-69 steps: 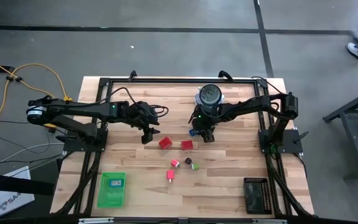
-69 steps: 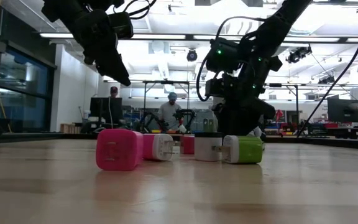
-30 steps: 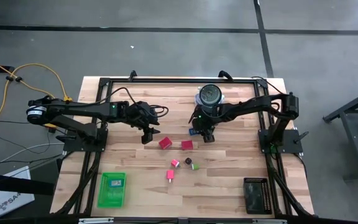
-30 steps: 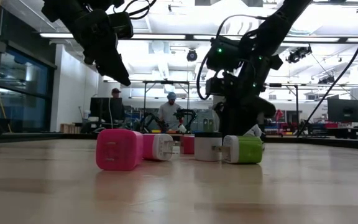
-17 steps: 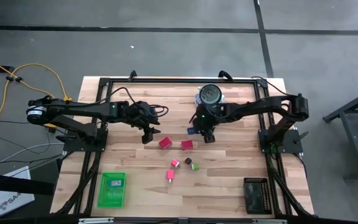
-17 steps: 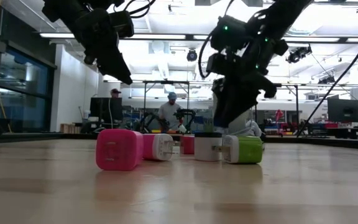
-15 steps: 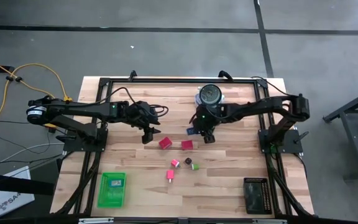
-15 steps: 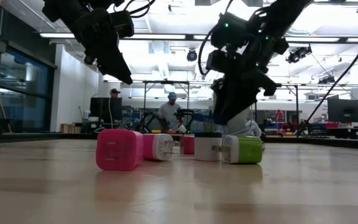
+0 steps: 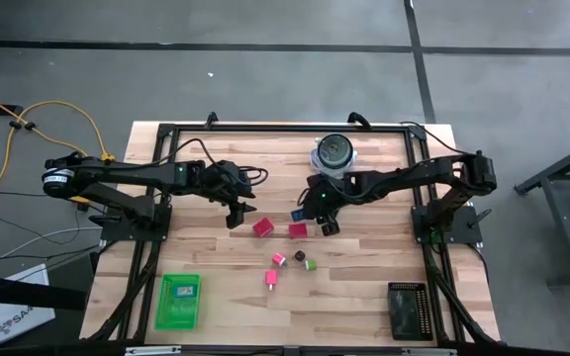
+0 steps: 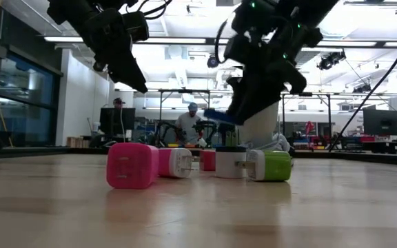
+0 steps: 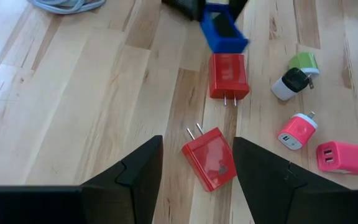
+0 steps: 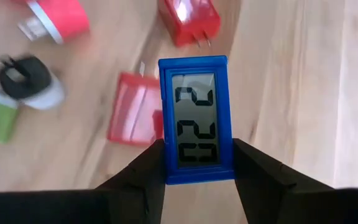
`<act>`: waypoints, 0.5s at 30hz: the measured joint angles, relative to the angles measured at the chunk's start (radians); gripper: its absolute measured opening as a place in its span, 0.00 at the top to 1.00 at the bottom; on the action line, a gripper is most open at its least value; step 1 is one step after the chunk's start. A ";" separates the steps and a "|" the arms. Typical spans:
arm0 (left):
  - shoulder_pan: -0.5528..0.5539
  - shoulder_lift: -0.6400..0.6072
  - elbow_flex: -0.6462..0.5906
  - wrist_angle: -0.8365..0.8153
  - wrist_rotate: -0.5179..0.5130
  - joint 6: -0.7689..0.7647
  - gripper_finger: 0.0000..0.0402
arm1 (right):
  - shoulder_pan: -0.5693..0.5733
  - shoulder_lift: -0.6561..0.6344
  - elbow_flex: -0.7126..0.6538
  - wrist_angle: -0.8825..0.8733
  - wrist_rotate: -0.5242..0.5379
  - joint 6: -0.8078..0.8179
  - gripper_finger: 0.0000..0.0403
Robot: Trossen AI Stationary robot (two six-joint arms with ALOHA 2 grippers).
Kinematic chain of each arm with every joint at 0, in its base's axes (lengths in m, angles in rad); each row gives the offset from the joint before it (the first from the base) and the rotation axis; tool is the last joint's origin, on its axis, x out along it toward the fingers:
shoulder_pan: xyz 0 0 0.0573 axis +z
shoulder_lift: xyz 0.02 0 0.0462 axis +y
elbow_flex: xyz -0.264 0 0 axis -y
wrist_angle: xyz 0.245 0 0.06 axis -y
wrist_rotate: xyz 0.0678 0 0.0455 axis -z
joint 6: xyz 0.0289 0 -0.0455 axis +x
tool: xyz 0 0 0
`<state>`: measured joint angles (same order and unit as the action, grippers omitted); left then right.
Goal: Pick & Place Office items
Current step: Put the blue digital timer into the green bin
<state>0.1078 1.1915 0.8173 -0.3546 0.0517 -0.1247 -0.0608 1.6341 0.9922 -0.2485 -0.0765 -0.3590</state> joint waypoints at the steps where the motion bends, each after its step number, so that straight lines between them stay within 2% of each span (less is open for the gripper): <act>1: 0.000 0.000 0.000 0.000 0.000 0.019 0.53 | 0.006 0.000 0.013 -0.006 0.000 0.000 0.63; 6: 0.000 0.000 0.000 0.040 0.000 0.106 0.53 | 0.040 0.000 0.074 -0.033 0.000 0.000 0.63; 15: 0.000 0.000 0.000 0.196 0.000 0.046 0.53 | 0.090 0.000 0.164 -0.032 -0.004 0.000 0.63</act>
<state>0.1081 1.1915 0.8173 -0.1586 0.0513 -0.0788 0.0296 1.6341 1.1562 -0.2802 -0.0807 -0.3591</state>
